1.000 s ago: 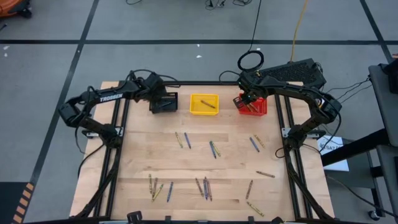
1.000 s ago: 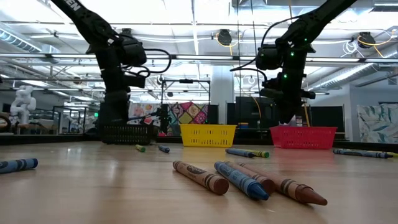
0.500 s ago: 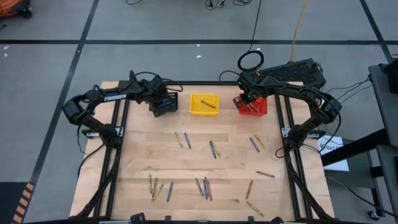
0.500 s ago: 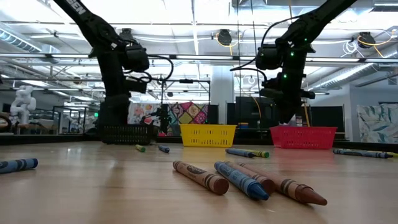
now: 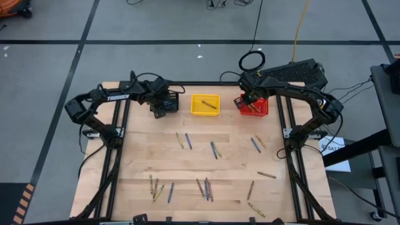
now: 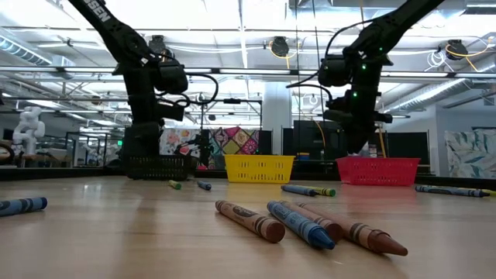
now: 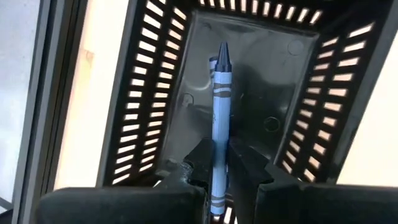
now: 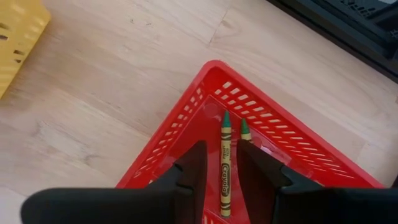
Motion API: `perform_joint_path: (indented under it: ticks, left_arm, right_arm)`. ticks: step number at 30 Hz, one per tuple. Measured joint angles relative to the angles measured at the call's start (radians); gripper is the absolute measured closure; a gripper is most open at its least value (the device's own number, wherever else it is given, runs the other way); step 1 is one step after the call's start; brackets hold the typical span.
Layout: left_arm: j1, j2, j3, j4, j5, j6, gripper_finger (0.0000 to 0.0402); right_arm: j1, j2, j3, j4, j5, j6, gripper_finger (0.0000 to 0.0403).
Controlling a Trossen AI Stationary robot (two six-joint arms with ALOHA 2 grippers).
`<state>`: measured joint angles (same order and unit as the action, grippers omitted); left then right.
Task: Sort crayons
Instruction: Put the blue crayon into the black bin
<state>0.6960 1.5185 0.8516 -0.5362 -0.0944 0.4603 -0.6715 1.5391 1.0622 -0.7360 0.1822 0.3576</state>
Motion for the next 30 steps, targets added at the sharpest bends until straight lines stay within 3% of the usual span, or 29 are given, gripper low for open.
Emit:
perform_joint_path:
  ticks: [8,23,30]
  left_arm:
    - [0.000,0.000,0.013,0.027,-0.078,-0.011,0.0365]
    - [-0.058,-0.001,0.056,-0.085,-0.048,-0.002,0.0364]
    - [-0.057,-0.001,0.056,-0.044,-0.059,-0.007,0.0335]
  right_arm:
    - [0.013,0.000,0.000,0.003,0.006,-0.002,0.0328]
    - [0.013,0.000,0.000,0.002,0.006,-0.003,0.0327]
    - [0.013,0.000,0.000,0.002,0.001,0.006,0.0327]
